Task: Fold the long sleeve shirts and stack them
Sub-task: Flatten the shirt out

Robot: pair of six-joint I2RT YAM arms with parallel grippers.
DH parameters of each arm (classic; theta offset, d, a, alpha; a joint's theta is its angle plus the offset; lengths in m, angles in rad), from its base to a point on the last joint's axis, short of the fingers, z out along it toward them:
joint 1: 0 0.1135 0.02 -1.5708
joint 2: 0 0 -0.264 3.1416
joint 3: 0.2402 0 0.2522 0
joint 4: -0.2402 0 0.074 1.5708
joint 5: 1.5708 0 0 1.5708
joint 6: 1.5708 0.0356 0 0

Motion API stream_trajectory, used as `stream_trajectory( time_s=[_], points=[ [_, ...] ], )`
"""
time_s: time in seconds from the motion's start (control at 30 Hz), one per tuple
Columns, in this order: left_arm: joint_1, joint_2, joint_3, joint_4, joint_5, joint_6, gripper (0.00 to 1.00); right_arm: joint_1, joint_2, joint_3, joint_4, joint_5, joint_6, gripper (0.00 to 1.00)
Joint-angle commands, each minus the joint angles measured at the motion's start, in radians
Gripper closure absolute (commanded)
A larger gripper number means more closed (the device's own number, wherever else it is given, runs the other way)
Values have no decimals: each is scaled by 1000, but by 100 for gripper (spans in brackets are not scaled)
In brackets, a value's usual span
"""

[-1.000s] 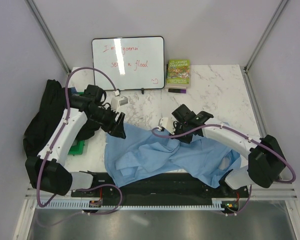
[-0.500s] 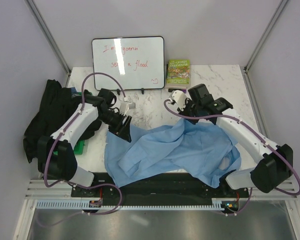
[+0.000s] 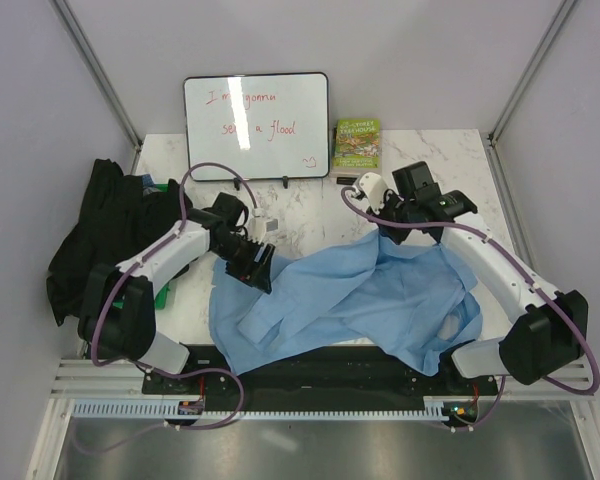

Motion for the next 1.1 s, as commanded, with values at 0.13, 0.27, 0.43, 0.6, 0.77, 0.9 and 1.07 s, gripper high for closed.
stream_trajectory(
  time_s=[0.13,0.27,0.43,0.6,0.77,0.9,1.07],
  points=[
    [-41,27,-45,97,-80,-101,32,-31,24,69,6,-40,5,100],
    [-73,38,-50,103,-47,-99,39,-40,36,93,13,-49,13,100],
    [-75,62,-39,122,-11,-113,39,-49,62,121,23,-59,30,100],
    [-76,30,-38,212,62,-131,59,-63,78,141,32,-69,39,100],
    [-82,-54,-15,249,159,-121,83,-93,98,190,31,-81,54,100],
    [-105,-65,1,240,206,-125,98,-120,118,227,31,-101,74,100],
    [-301,-149,46,249,152,-76,98,-149,134,245,32,-106,83,100]
  ],
)
